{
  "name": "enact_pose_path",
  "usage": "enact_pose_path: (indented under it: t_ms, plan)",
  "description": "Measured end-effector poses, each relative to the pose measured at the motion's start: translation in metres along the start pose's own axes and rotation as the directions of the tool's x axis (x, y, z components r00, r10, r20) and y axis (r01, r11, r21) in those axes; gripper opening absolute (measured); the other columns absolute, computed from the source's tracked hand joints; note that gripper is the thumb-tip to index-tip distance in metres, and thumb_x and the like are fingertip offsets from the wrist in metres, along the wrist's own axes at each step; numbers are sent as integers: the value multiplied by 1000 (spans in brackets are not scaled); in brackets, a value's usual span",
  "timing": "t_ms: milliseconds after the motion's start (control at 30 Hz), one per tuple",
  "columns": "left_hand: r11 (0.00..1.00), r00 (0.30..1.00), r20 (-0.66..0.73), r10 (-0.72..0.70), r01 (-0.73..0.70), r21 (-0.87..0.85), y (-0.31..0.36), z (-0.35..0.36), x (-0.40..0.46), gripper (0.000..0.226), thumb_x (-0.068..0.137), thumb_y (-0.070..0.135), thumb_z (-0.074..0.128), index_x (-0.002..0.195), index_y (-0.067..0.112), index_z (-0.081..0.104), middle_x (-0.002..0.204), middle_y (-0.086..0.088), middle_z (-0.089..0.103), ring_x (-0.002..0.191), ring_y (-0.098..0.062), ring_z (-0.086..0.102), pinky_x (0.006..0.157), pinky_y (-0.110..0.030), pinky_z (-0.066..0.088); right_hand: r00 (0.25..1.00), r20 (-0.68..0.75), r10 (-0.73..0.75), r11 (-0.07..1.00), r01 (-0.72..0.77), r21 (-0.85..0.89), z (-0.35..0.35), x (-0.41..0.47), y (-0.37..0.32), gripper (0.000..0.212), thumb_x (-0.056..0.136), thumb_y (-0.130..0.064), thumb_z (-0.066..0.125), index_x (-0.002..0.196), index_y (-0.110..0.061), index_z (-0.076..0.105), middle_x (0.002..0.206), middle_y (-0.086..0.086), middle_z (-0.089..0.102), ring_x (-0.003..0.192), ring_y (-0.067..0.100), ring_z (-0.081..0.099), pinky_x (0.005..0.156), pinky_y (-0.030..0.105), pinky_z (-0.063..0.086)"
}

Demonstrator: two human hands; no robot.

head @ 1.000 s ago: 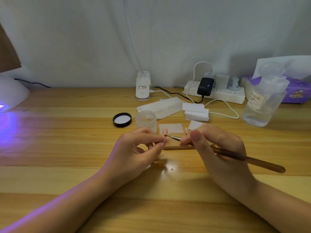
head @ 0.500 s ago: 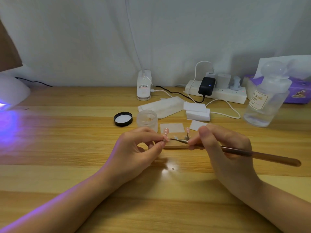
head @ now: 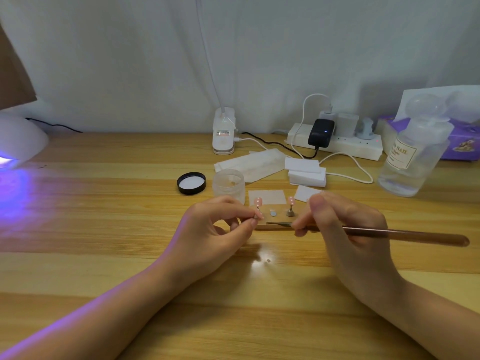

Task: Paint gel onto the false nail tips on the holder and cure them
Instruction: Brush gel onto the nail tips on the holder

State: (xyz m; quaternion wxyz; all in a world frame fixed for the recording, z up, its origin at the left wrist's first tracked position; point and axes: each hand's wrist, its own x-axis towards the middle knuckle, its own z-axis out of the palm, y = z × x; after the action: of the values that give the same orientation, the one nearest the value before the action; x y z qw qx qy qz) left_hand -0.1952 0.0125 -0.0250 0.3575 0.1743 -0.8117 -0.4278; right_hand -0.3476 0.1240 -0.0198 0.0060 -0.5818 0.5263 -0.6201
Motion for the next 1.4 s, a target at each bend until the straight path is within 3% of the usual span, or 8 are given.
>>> enact_pose_path:
  t_ms: [267,467,633,733,933,1133,1300,1400]
  plan:
    - [1000,1000,5,-7,7,17,3,1,1,25,78,8,69,84,32,71,80,7,65,67,-20,55,45,-47,47,994,83,-76,993,82,-81,3,2,-1,33,89,-32,46,73,-12,68,68,0,65,68,11,59,64,27,46]
    - [999,1000,-1,-12,12,42,5,0,1,28,78,7,68,83,34,71,77,4,64,65,-17,54,45,-19,41,1000,6,-5,1000,5,-9,1,0,1,38,90,-30,43,63,-15,64,59,-4,62,60,6,59,59,17,45]
    - [999,1000,0,-13,13,41,5,0,1,29,78,6,69,83,34,72,75,7,64,63,-7,51,46,-15,38,992,83,-96,992,102,-77,3,3,-2,31,89,-29,45,77,-11,68,72,-1,65,70,8,61,65,24,47]
    - [999,1000,-10,-11,12,39,5,0,1,33,78,5,70,80,38,69,74,4,63,63,-4,51,46,-14,39,994,90,-68,995,74,-66,3,2,-1,32,89,-29,46,73,-12,69,69,-3,65,67,8,60,63,24,46]
    - [999,1000,-6,-11,12,48,6,-1,1,30,79,6,70,80,35,71,72,11,63,62,-3,50,47,-8,35,996,-17,82,996,-82,31,2,-1,1,42,89,-32,42,61,-12,65,57,-4,62,57,2,59,58,8,40]
    - [999,1000,-12,3,-3,54,5,0,1,27,78,9,71,79,35,70,71,4,63,61,-3,50,48,-10,37,995,91,-42,998,47,-50,4,3,-3,32,90,-28,44,75,-13,67,72,-9,64,71,2,61,65,15,45]
    - [998,1000,-12,16,-15,67,3,-1,2,32,79,7,70,81,39,69,76,13,65,64,-4,52,46,-14,42,996,29,83,995,-85,46,2,-1,-1,38,88,-29,44,62,-11,66,57,-3,63,58,0,59,59,6,40]
    - [999,1000,-11,9,-9,38,2,0,2,16,77,23,67,82,39,70,81,13,67,66,-9,55,45,-32,53,993,-14,116,990,-115,87,1,-1,0,39,89,-29,43,63,-12,66,65,-3,66,58,-1,59,58,5,40]
